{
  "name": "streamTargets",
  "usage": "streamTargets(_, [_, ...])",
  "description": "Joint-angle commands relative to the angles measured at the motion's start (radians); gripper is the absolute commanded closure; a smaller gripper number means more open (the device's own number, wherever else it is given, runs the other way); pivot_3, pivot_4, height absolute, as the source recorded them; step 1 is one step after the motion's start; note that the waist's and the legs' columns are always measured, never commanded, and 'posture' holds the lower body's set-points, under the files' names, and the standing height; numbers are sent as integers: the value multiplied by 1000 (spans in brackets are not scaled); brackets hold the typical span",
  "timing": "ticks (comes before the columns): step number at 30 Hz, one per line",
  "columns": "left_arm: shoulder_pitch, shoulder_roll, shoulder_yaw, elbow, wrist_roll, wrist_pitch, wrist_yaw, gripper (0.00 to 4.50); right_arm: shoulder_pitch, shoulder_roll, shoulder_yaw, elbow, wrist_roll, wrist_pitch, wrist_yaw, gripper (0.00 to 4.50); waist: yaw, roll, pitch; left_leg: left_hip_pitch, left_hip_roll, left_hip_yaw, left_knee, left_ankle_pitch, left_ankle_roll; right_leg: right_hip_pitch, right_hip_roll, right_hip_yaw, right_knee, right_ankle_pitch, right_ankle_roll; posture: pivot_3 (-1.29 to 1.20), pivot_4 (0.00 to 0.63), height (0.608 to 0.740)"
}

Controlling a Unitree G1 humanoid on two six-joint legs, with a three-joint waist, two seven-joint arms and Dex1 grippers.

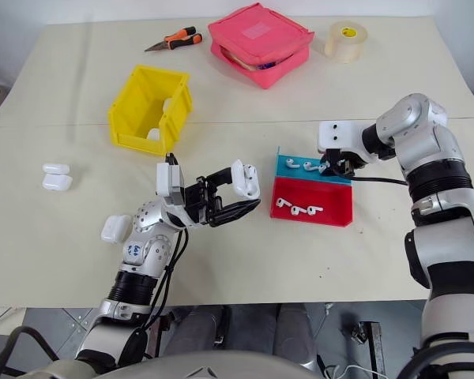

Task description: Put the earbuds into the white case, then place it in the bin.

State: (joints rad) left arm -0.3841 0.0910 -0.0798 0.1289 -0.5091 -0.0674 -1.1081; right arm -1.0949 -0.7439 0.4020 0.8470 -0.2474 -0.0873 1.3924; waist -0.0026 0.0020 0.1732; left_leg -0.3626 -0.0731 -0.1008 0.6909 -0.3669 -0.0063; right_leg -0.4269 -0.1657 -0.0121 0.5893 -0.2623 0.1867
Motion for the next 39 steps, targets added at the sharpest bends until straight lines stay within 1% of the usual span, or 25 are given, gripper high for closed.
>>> streamTargets(1, [1, -4, -6, -48, -12, -8, 1, 1639, 10, 1, 1, 4, -22, -2, 5, 3004, 0, 0, 0, 0, 0, 0, 0, 0, 0, 0, 0, 0, 0, 0, 0, 0, 150, 740])
streamTargets(5, [-2, -4, -7, -49, -12, -7, 3, 1639, 13, 5, 0, 3, -23, -1, 12, 3004, -1, 0, 0, 0, 0, 0, 0, 0, 0, 0, 0, 0, 0, 0, 0, 0, 150, 740])
streamTargets(7, [-2, -4, -7, -51, -12, -7, 3, 1639, 16, 6, 0, 2, -22, 1, 16, 3374, -1, 0, 0, 0, 0, 0, 0, 0, 0, 0, 0, 0, 0, 0, 0, 0, 150, 740])
streamTargets(9, [-2, -3, -7, -52, -12, -5, 4, 1639, 18, 7, -2, 2, -23, 1, 12, 3842, -1, 0, 0, 0, 0, 0, 0, 0, 0, 0, 0, 0, 0, 0, 0, 0, 150, 740])
streamTargets(15, [-5, 0, -7, -52, -12, -2, 3, 1639, 30, 11, -19, -18, -14, 8, -1, 3842, -1, 0, 0, 0, 0, 0, 0, 0, 0, 0, 0, 0, 0, 0, 0, 0, 150, 740])
streamTargets(19, [-8, 4, -8, -49, -15, 1, -3, 1639, 43, 0, -57, -78, 17, 35, -5, 3842, -1, 0, 0, 0, 0, 0, 0, 0, 0, 0, 0, 0, 0, 0, 0, 0, 150, 740])
streamTargets(22, [-17, 4, -11, -45, -17, 8, -7, 1639, 81, -53, -148, -221, 105, 140, 35, 3842, 1, 0, 0, -1, 0, 0, 1, 0, 0, -1, 0, 0, 0, 0, 0, 0, 150, 740])
streamTargets(25, [-24, 7, -11, -41, -20, 15, -13, 1639, 136, -95, -229, -352, 191, 226, 53, 3842, 2, 0, 0, -8, -1, -2, 4, 0, 0, -5, 0, -1, 2, 0, 0, 0, 150, 740])
streamTargets(28, [-36, 4, -11, -30, -20, 20, -19, 1639, 222, -127, -354, -475, 309, 300, 29, 3842, 5, 0, 0, -8, -1, -2, 4, 0, 0, -5, 0, -1, 1, 0, 0, 0, 150, 740])
streamTargets(31, [-46, 2, -11, -20, -19, 23, -22, 1639, 330, -128, -472, -589, 408, 376, -34, 3842, 6, 0, 0, -8, -1, -2, 5, 0, 0, -4, 0, -1, 1, 0, 0, 0, 150, 740])
streamTargets(33, [-54, 1, -11, -14, -20, 26, -26, 1639, 421, -94, -567, -719, 513, 490, -96, 3842, 7, 0, 0, -7, -1, -2, 5, 0, 0, -3, 0, -1, 1, 0, 0, 0, 150, 740])
streamTargets(36, [-65, 0, -11, -4, -18, 31, -29, 1639, 549, 18, -712, -944, 733, 654, -218, 3842, 5, 0, 0, -7, 0, -2, 6, 0, 0, -4, 0, -1, 2, 0, 0, 0, 150, 740])
streamTargets(39, [-73, 0, -12, 2, -19, 40, -33, 1639, 640, 128, -789, -1116, 905, 765, -347, 3842, 5, 0, 0, -7, 0, -2, 5, 0, 0, -4, 0, -1, 2, 0, 0, 0, 150, 740])
